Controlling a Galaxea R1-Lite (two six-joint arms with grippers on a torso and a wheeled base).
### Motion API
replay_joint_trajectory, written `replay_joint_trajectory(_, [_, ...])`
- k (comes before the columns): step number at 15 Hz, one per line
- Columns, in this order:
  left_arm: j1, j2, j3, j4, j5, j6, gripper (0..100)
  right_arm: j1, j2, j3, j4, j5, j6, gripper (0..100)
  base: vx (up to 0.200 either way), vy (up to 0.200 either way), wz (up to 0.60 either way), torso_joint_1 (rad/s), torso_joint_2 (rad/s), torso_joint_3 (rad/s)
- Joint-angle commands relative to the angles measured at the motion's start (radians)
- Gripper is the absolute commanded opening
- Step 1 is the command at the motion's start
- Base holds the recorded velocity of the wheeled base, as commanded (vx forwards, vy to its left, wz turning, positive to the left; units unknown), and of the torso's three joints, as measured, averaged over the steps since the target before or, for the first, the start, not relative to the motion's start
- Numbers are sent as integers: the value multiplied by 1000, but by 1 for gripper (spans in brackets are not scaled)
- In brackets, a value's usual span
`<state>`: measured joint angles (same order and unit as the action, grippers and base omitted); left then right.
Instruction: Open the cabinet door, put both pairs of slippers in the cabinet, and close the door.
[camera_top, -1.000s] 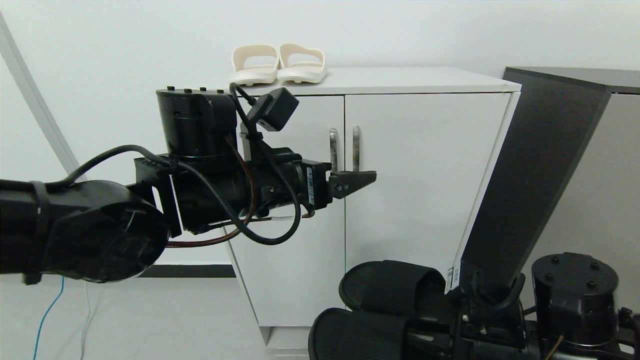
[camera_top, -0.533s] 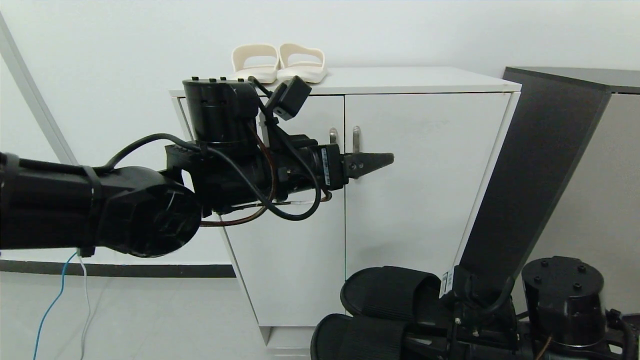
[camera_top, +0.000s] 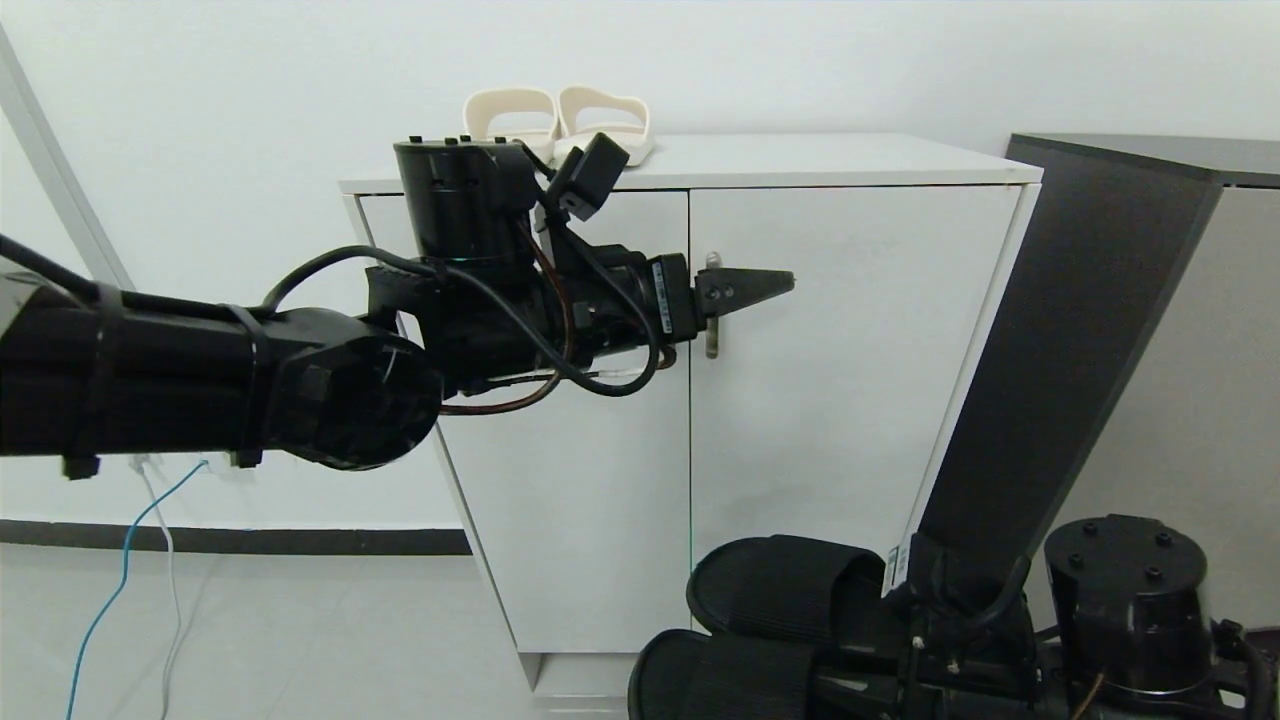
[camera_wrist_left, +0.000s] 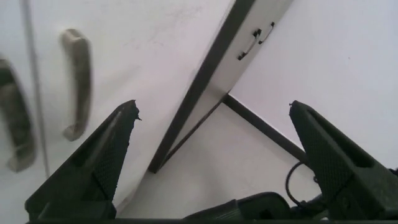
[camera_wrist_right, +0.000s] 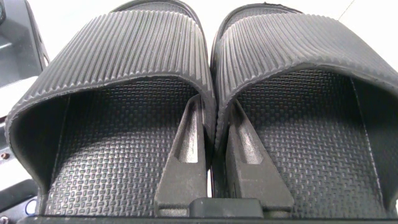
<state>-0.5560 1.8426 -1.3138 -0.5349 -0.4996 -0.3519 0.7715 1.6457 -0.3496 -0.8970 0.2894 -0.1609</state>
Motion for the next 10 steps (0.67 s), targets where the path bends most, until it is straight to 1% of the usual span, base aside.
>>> replay_joint_trajectory(1, [10, 15, -12, 3, 15, -2, 100, -3, 3, 0, 0, 1, 0, 0, 0, 0, 0, 0, 0, 0])
replay_joint_trajectory(2, [8, 30, -22, 1, 62, -6, 100, -3, 5, 1, 0, 1, 0, 0, 0, 0, 0, 0, 0, 0])
replay_joint_trajectory(3, [8, 41, -30, -2, 88, -6, 100, -3, 5, 1, 0, 1, 0, 0, 0, 0, 0, 0, 0, 0])
replay_joint_trajectory(5, [8, 76, -74, 1, 108, -7, 100, -3, 5, 1, 0, 2, 0, 0, 0, 0, 0, 0, 0, 0])
replay_joint_trajectory(7, [10, 95, -90, 1, 134, -7, 100, -3, 2, 7, 0, 2, 0, 0, 0, 0, 0, 0, 0, 0])
replay_joint_trajectory(10, [10, 113, -111, 3, 153, -7, 100, -3, 16, 21, -34, 2, 0, 0, 0, 0, 0, 0, 0, 0])
